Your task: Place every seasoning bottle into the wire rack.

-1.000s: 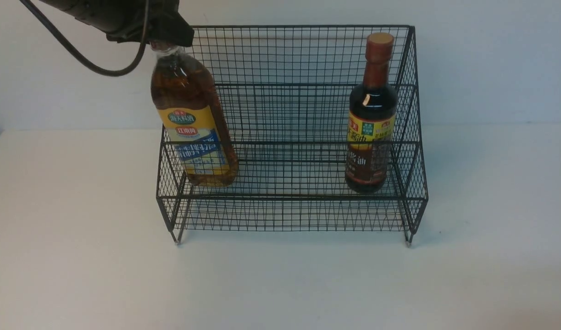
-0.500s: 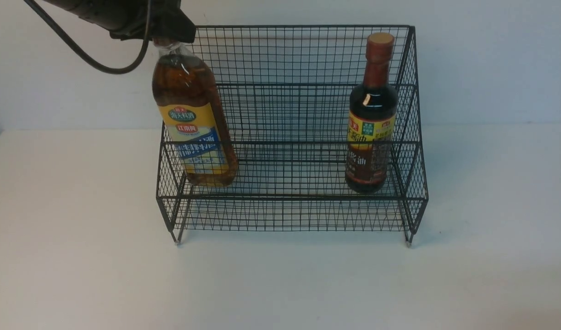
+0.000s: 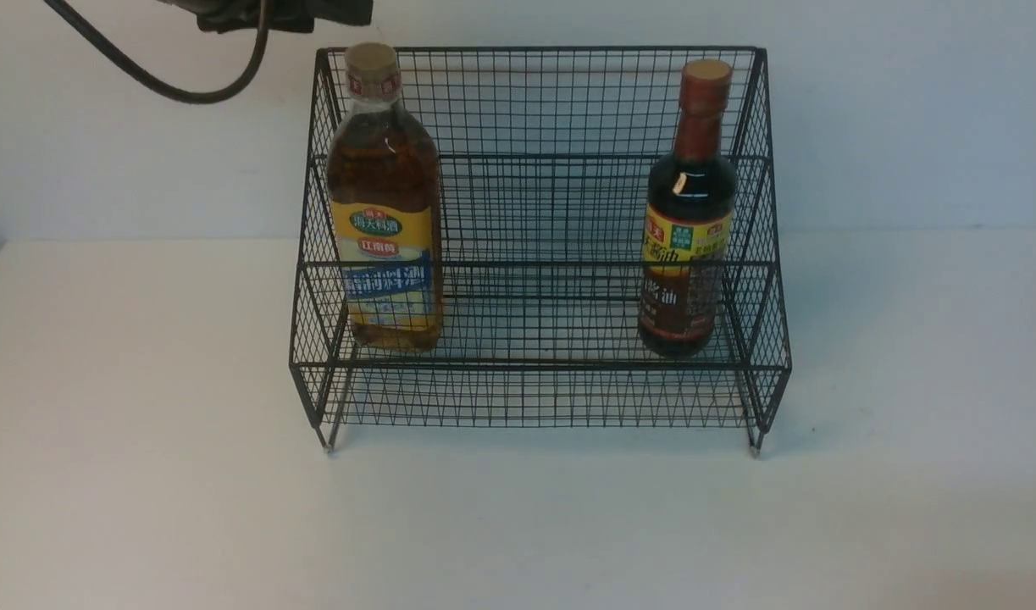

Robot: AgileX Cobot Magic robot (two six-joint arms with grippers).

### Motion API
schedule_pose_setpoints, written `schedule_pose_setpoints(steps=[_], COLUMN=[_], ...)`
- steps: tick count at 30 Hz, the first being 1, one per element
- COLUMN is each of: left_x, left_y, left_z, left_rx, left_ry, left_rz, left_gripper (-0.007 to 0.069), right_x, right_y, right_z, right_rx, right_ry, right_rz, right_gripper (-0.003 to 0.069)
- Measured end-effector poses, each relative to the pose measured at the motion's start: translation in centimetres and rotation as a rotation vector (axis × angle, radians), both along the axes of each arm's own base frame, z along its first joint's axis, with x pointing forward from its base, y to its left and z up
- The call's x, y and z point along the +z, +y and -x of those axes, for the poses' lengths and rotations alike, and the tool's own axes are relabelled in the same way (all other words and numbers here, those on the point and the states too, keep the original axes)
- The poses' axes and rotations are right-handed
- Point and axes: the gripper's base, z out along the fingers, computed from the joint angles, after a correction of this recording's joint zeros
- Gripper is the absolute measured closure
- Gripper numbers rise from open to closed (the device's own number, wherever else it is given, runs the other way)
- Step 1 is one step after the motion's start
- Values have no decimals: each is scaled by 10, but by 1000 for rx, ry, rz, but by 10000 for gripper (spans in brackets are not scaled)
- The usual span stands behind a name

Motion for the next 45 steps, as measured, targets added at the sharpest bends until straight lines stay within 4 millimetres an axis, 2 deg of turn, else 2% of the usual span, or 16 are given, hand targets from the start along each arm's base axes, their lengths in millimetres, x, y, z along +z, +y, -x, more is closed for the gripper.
schedule_pose_setpoints(steps=[8, 10, 11, 14, 17, 22, 23, 25, 26, 27, 28, 30, 31, 37, 39, 45], left_x=[54, 78, 80, 115, 127, 139, 138, 124, 109, 106, 83, 71, 41, -42, -69, -114], left_y=[4, 9, 9, 19, 26, 34, 35, 35, 35, 35, 33, 32, 28, 22, 24, 25], left_z=[48, 78, 81, 148, 187, 243, 242, 264, 270, 272, 287, 294, 311, 356, 362, 377], left_rx=[6, 14, 16, 45, 69, 132, 132, 139, 133, 132, 113, 96, 60, 59, 104, 157], left_ry=[-142, -195, -198, -250, -258, -329, -321, -289, -245, -239, -184, -161, -124, -272, -324, -402], left_rz=[-49, -106, -111, -235, -334, -394, -395, -381, -372, -370, -349, -332, -298, -174, -142, -81], left_gripper=[208, 258, 265, 446, 579, 629, 629, 629, 629, 629, 629, 629, 629, 629, 629, 629], right_x=[0, 0, 0, 0, 0, 0, 0, 0, 0, 0, 0, 0, 0, 0, 0, 0], right_y=[0, 0, 0, 0, 0, 0, 0, 0, 0, 0, 0, 0, 0, 0, 0, 0], right_z=[0, 0, 0, 0, 0, 0, 0, 0, 0, 0, 0, 0, 0, 0, 0, 0], right_rx=[0, 0, 0, 0, 0, 0, 0, 0, 0, 0, 0, 0, 0, 0, 0, 0], right_ry=[0, 0, 0, 0, 0, 0, 0, 0, 0, 0, 0, 0, 0, 0, 0, 0], right_rz=[0, 0, 0, 0, 0, 0, 0, 0, 0, 0, 0, 0, 0, 0, 0, 0], right_gripper=[673, 673, 673, 673, 673, 673, 673, 673, 673, 673, 673, 673, 673, 673, 673, 673])
